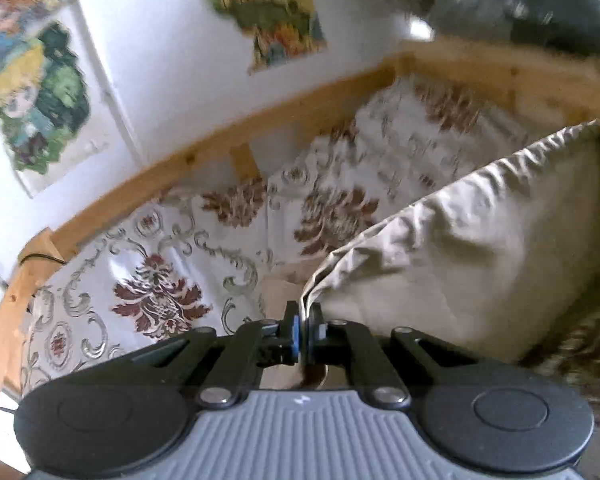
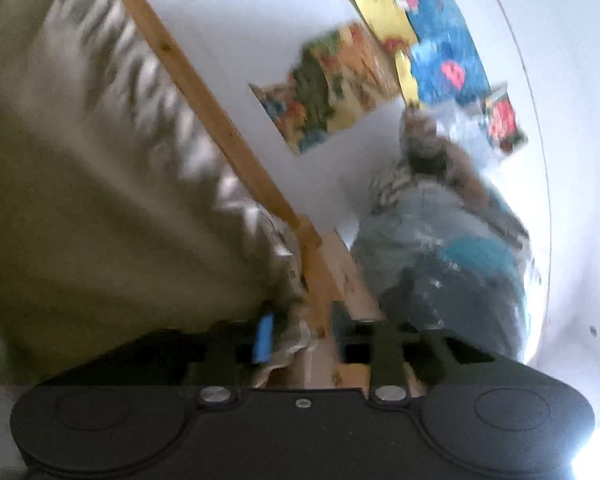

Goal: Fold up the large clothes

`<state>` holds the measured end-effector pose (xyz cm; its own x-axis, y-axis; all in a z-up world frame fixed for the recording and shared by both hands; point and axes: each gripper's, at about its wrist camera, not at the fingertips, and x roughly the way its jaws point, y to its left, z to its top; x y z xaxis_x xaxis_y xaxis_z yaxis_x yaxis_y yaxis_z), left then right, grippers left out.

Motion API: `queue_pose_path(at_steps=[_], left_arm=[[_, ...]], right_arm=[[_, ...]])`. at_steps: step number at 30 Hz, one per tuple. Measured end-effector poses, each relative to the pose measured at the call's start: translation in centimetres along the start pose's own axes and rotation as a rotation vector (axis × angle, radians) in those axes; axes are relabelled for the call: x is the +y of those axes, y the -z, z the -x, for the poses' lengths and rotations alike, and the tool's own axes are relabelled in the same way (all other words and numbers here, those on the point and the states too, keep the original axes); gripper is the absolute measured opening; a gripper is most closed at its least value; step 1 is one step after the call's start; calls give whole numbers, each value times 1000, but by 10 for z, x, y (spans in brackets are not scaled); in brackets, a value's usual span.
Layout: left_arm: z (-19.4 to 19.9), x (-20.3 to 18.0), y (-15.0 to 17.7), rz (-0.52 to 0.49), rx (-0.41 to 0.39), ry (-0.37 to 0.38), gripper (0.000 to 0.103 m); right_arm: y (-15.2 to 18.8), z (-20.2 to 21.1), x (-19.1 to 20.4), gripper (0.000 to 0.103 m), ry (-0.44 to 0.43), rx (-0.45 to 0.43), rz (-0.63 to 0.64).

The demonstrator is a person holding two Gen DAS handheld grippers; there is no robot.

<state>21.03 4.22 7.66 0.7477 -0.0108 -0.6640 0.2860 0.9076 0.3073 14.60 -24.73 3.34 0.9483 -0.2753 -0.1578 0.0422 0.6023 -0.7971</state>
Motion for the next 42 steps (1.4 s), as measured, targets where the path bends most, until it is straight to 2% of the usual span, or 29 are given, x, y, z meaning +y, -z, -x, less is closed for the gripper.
queue_pose_path(at_steps=[1, 2, 3, 4, 6, 9, 11, 14, 16, 18, 20, 21, 22, 23, 24, 25, 27, 30, 31, 32, 33, 34, 36, 39, 42], left_arm=[[-19, -2, -3, 1, 34, -1, 3], [-42, -3, -7, 18, 80, 4, 3], [-63, -3, -8, 42, 122, 11, 3], [-81, -3, -9, 67, 154, 20, 3], [-110, -2, -8, 107, 204, 30, 3], [-139, 2, -1, 145, 252, 23, 3], [-150, 2, 3, 150, 272, 11, 3], [-156, 6, -1, 182, 264, 2, 3], [-157, 8, -7, 177, 240, -2, 4], [-155, 7, -14, 171, 214, -9, 4], [-157, 7, -21, 182, 191, -15, 4], [-159, 7, -23, 185, 179, -16, 4], [-161, 6, -23, 186, 169, -14, 4], [-164, 6, -22, 188, 161, -6, 4], [-167, 8, -19, 206, 159, 16, 4], [-169, 13, -15, 238, 164, 47, 5], [-169, 34, -5, 390, 168, 146, 6], [-158, 66, 13, 587, 142, 286, 14], [-151, 73, 17, 609, 128, 303, 26], [-142, 79, 22, 617, 105, 291, 58], [-130, 84, 27, 622, 68, 259, 78], [-117, 90, 34, 639, 7, 217, 103], [-96, 107, 50, 693, -79, 191, 102], [-83, 125, 71, 785, -78, 170, 102], [-85, 123, 92, 771, -21, 151, 102]], right_arm=[[-3, 1, 1, 66, 1, -21, -55], [-5, 4, 3, 77, 5, -54, -93], [-4, 10, 8, 98, 13, -104, -116], [1, 19, 16, 101, 29, -170, -114], [13, 28, 30, 102, 55, -263, -78], [31, 38, 35, 102, -14, -398, -86], [33, 38, 34, 102, -20, -431, -104], [31, 25, 34, 102, -47, -376, -132], [34, 17, 38, 102, -79, -305, -142], [43, 0, 40, 102, -74, -209, -154], [52, -28, 34, 97, -59, -68, -249], [60, -45, 24, 85, -70, 18, -351], [69, -56, 15, 64, -90, 80, -449], [81, -69, 4, 49, -106, 147, -578], [93, -81, -6, 22, -116, 212, -691], [104, -91, -12, 19, -120, 254, -771], [130, -105, -22, 17, -128, 306, -930], [144, -114, -26, 14, -134, 341, -1009], [143, -114, -24, 14, -134, 338, -1015], [138, -116, -23, 14, -134, 336, -1001], [134, -115, -20, 16, -132, 334, -979], [134, -115, -19, 19, -130, 336, -967], [130, -117, -19, 19, -143, 327, -969], [136, -109, -24, 18, -144, 330, -998], [138, -108, -28, 19, -142, 349, -1026]])
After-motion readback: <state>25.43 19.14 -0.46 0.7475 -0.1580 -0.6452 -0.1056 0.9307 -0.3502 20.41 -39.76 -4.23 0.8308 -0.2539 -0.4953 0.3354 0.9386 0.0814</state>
